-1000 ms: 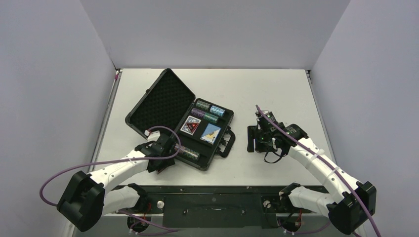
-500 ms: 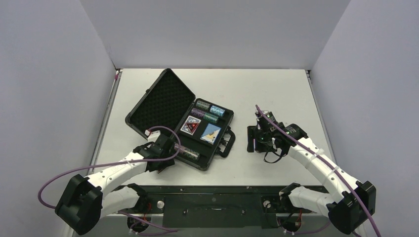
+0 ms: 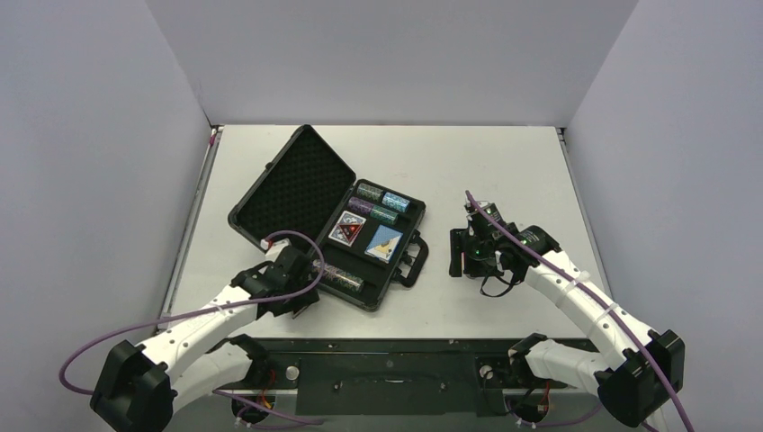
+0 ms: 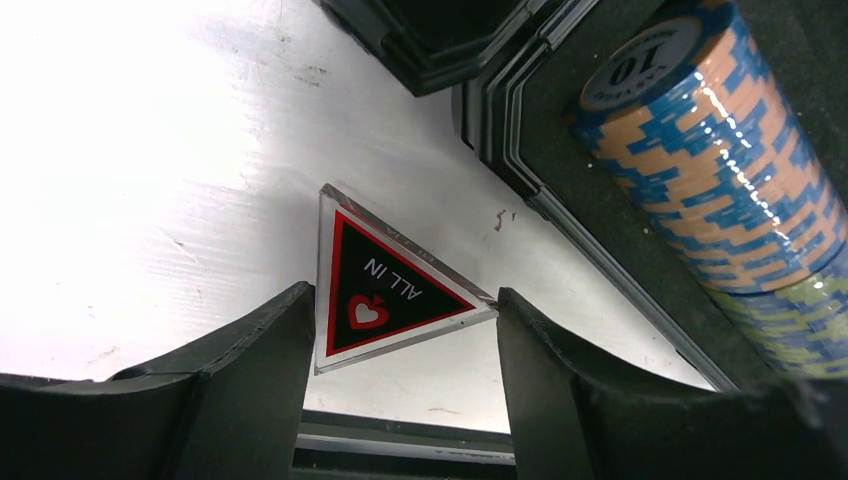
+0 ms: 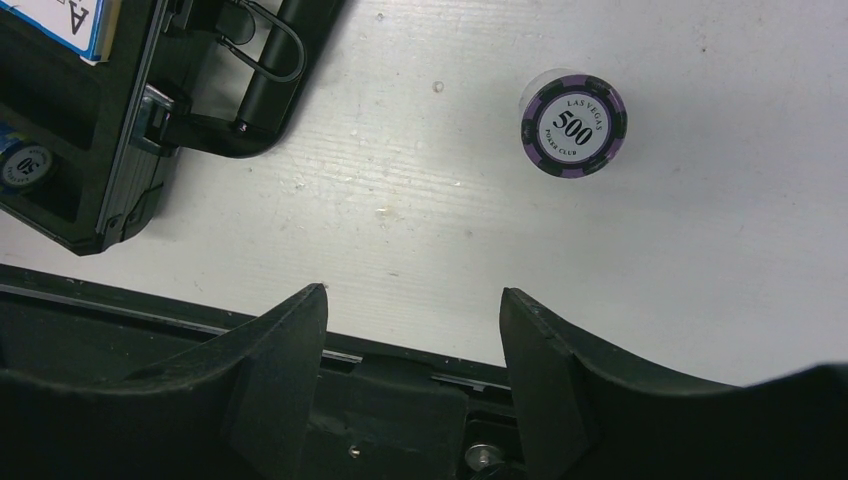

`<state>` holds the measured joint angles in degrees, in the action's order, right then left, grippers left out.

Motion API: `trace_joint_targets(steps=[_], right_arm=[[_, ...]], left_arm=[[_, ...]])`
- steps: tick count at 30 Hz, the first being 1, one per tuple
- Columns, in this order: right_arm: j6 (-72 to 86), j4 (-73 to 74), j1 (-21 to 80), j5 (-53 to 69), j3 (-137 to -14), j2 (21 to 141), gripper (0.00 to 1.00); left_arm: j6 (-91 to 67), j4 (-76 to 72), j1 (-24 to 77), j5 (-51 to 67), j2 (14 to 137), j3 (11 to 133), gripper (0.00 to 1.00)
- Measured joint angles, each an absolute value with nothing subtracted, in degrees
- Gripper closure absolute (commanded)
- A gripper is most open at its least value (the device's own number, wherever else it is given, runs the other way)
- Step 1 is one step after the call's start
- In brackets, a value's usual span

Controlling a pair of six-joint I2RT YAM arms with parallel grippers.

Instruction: Pack up texas hold em set

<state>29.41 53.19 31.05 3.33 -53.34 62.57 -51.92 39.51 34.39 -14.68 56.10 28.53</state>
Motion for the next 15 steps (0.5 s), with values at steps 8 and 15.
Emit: trace_joint_targets(steps=[8, 15], right_arm=[[29.65, 53.17, 31.05, 3.33, -53.32, 62.57, 0.41], [30.48, 52.82, 31.05, 3.33, -52.51, 62.54, 0.41]], left_arm=[[-53.23, 43.44, 34.39, -12.47, 52.42, 29.43, 1.0], [-53.74, 49.06, 34.39, -10.9, 49.87, 33.47, 1.0]])
